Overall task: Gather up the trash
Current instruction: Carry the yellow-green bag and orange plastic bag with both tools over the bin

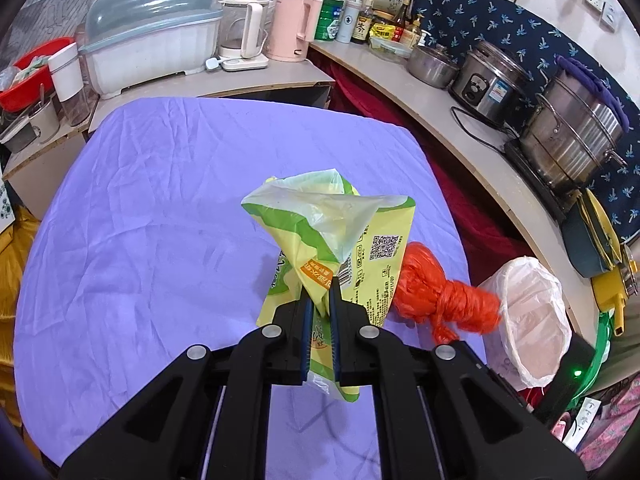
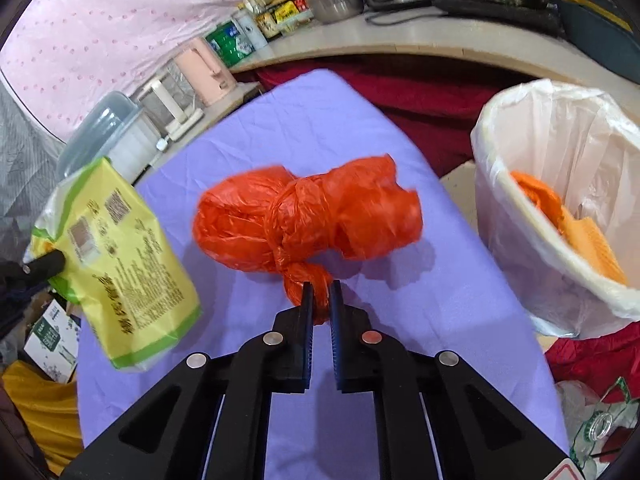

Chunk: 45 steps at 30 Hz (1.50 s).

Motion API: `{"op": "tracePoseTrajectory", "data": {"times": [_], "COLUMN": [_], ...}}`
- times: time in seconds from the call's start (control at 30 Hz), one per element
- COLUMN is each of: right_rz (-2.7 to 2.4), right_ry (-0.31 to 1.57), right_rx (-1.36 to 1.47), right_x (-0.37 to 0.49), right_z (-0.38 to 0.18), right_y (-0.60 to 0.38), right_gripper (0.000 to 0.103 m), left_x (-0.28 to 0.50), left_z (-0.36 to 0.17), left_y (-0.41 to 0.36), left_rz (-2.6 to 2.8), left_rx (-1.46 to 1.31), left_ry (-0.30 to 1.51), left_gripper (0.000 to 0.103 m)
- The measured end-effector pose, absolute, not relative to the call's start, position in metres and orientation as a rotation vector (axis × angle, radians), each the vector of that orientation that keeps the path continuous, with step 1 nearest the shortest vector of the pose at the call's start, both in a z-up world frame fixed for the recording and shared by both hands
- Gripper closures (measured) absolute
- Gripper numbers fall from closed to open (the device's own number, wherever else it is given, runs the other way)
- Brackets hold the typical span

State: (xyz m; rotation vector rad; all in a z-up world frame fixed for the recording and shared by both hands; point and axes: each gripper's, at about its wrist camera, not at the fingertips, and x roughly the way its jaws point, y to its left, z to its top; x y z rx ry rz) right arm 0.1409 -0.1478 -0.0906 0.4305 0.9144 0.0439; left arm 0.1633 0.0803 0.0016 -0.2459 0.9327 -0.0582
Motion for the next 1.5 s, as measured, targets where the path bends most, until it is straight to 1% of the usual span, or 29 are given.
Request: {"op": "tracePoseTrajectory", "data": {"times": [0.37, 0.63, 0.87, 1.13, 1.3, 1.5], "right_rz": [0.008, -0.065, -0.154, -0.255, -0.296, -0.305], "right_ry": [0.735, 0.646, 0.577, 0.539, 0.551, 0.587], "right_rx": [0.465, 0.499, 0.505, 0.515, 0.534, 0.554], "right_x": [0.123, 0.1, 0.085, 0.09, 0.101, 0.113], "right_z": [-0.01, 0.022, 0.045, 0.053, 0.042, 0.022], "right_y": [-0.181, -0.232, -0.284, -0.344, -0.374, -0.389], "right_gripper": [0.095, 0.095, 0.095, 0.095, 0.095, 0.094], "left_x": [0.143, 0.137, 0.141, 0.155, 0.161, 0.175], "left_z": [0.03, 0.051, 0.057, 0.064, 0.066, 0.051], "left_y": [0.043, -0.007, -0.061, -0.131, -0.158, -0.188], "left_rz": [-0.147, -0.25, -0.346, -0.444, -0.473, -0.497], "left_rx": [-0.205, -0.159, -0.112, -0.069, -0.051, -0.024], "left_ry": [0.879, 0.849, 0.854, 0.85, 0.846, 0.881], "left_gripper": [0.096, 0.096, 0.096, 0.096, 0.096, 0.095]}}
